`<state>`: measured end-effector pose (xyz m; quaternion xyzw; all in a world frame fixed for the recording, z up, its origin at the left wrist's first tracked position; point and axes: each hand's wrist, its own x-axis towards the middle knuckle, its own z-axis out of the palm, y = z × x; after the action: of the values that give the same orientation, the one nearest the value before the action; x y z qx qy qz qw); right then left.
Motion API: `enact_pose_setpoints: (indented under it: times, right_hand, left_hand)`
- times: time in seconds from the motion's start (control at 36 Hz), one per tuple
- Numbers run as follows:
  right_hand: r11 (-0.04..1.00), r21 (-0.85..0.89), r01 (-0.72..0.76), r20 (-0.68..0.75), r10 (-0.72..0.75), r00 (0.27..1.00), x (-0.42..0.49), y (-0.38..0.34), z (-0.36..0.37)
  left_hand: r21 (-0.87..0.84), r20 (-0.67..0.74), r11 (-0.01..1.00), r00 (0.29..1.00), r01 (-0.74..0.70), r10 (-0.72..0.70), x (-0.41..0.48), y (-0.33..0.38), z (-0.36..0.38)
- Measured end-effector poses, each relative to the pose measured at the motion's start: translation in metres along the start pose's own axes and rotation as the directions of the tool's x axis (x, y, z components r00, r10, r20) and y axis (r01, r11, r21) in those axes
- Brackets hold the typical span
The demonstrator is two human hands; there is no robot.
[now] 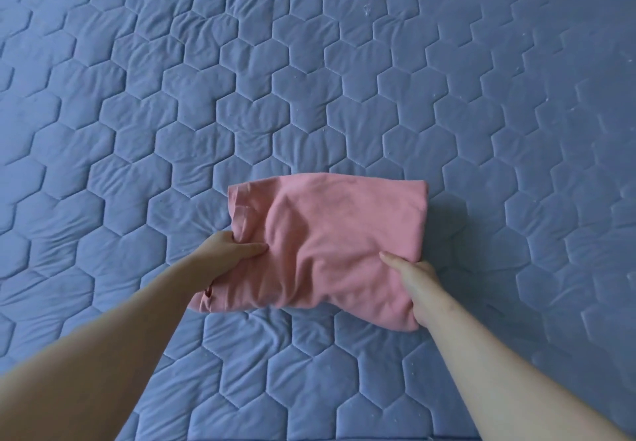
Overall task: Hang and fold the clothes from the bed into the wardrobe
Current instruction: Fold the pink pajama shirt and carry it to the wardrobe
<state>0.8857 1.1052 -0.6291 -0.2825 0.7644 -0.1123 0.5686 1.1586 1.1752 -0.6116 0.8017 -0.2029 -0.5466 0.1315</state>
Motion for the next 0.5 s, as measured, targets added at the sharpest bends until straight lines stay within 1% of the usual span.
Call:
enact_pose_setpoints:
  times: [0.08, 0.14, 0.22, 0.33, 0.5]
  right_hand:
    - [0.998, -0.036, 0.056, -0.075, -0.059, 0.995, -0.020, 0.000, -0.012]
    - [0.996, -0.035, 0.081, -0.100, -0.084, 0.991, -0.038, -0.001, -0.023]
    - [0.993, 0.027, 0.114, -0.107, -0.110, 0.988, -0.068, 0.002, -0.042]
    - [0.986, 0.098, 0.134, -0.165, -0.117, 0.979, -0.109, 0.014, -0.069]
    - [0.948, 0.278, 0.154, -0.283, -0.073, 0.956, -0.170, 0.043, -0.116]
  left_hand:
    - [0.005, -0.002, 1.000, 1.000, -0.026, 0.026, -0.020, 0.008, -0.001]
    - [0.006, 0.005, 0.999, 0.999, -0.045, 0.045, -0.037, 0.014, -0.001]
    - [0.035, 0.020, 0.995, 0.995, -0.097, 0.096, -0.066, 0.026, -0.002]
    - [0.089, 0.089, 0.981, 0.982, -0.172, 0.164, -0.100, 0.044, -0.003]
    - [0.170, 0.204, 0.916, 0.923, -0.363, 0.328, -0.165, 0.088, 0.009]
